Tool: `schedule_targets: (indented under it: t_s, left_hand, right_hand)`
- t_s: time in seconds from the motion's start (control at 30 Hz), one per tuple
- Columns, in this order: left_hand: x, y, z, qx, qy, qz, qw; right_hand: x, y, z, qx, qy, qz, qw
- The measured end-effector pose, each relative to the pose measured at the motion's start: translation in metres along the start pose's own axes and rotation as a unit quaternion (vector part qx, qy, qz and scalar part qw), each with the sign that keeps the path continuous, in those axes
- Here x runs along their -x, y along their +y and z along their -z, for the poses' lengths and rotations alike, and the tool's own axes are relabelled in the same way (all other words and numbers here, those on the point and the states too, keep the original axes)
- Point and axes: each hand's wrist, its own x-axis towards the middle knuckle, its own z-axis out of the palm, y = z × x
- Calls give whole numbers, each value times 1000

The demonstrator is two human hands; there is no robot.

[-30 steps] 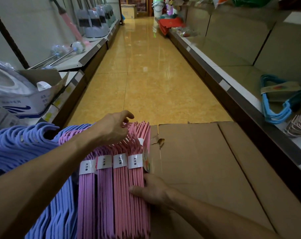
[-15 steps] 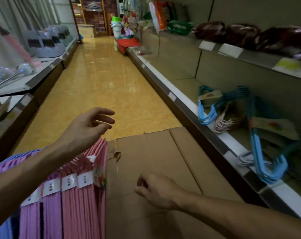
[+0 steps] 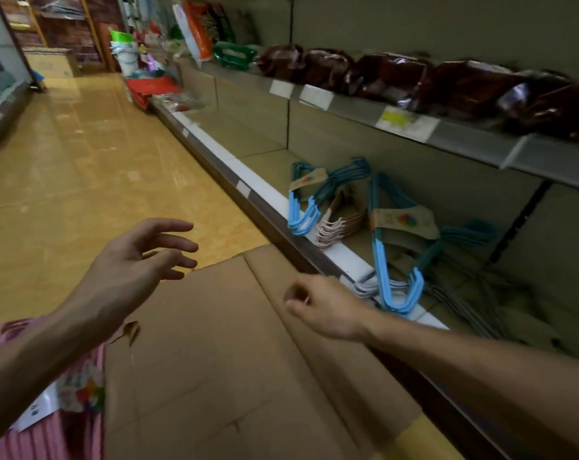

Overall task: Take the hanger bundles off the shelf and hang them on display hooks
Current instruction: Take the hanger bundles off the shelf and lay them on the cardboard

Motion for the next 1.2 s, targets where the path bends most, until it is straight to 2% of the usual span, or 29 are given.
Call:
schedule_targets:
  t_s: [0.13, 0.27, 0.33, 0.4, 0.5, 0.6, 0.7, 0.83, 1.03, 1.2]
  left_hand:
    - [-7, 8, -30, 39, -11, 0, 999]
    - [-10, 12, -76, 94, -24, 20, 995]
    - [-9, 14, -103, 110, -39, 31, 993]
    - [-9, 12, -127, 121, -59, 35, 990]
    - [-9, 6, -155, 127, -84, 38, 988]
    - [-6, 4, -181, 137, -96, 56, 984]
    - [-1, 3, -209, 134, -122, 77, 980]
    - [4, 2, -241, 106, -164, 99, 976]
    - [8, 5, -264, 71, -258, 106, 958]
    - [8, 11, -266, 51, -282, 79, 955]
  right_hand:
    - [-1, 56, 46, 2, 141, -84, 986]
    - [8, 110, 82, -29, 233, -202, 951]
    - [12, 135, 91, -22, 234, -264, 936]
    - [15, 155, 94, -30, 196, -306, 931]
    - [18, 173, 91, -151, 156, -336, 916]
    - [16, 179, 88, -268, 172, -339, 885]
    - [11, 184, 91, -287, 225, -356, 861]
    - [5, 182, 94, -353, 216, -354, 839]
    - [-3, 178, 98, -490, 204, -360, 768]
    - [-12, 171, 104, -513, 221, -357, 749]
